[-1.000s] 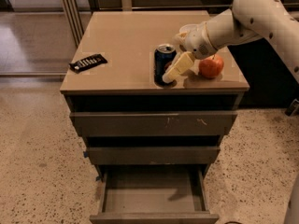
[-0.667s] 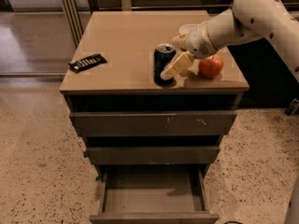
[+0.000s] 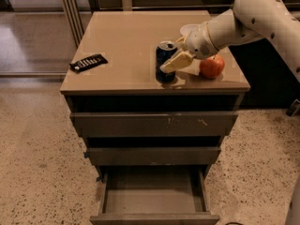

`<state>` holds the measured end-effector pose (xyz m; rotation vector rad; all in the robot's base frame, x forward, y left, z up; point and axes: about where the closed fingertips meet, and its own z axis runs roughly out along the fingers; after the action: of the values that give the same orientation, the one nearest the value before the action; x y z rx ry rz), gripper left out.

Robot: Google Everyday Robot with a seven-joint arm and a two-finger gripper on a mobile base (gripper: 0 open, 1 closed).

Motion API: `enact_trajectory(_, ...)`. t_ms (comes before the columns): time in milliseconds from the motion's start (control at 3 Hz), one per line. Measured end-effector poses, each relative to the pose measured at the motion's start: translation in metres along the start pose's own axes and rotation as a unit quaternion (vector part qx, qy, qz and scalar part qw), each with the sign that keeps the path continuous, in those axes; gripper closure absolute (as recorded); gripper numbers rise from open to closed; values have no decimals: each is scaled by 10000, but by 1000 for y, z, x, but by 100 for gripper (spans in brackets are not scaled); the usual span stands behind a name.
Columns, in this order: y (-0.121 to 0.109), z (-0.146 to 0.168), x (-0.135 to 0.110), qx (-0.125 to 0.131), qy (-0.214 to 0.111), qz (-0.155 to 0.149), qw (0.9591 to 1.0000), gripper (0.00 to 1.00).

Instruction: Place pepsi can into bottom drawer

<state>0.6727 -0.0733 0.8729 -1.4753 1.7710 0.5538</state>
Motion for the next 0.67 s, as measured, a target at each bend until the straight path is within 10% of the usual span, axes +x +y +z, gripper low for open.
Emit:
enact_trajectory(333, 10, -3, -7, -127, -27, -228, 9997, 97)
enact_trajectory(667, 40, -17, -18, -406, -5, -500, 9979, 100)
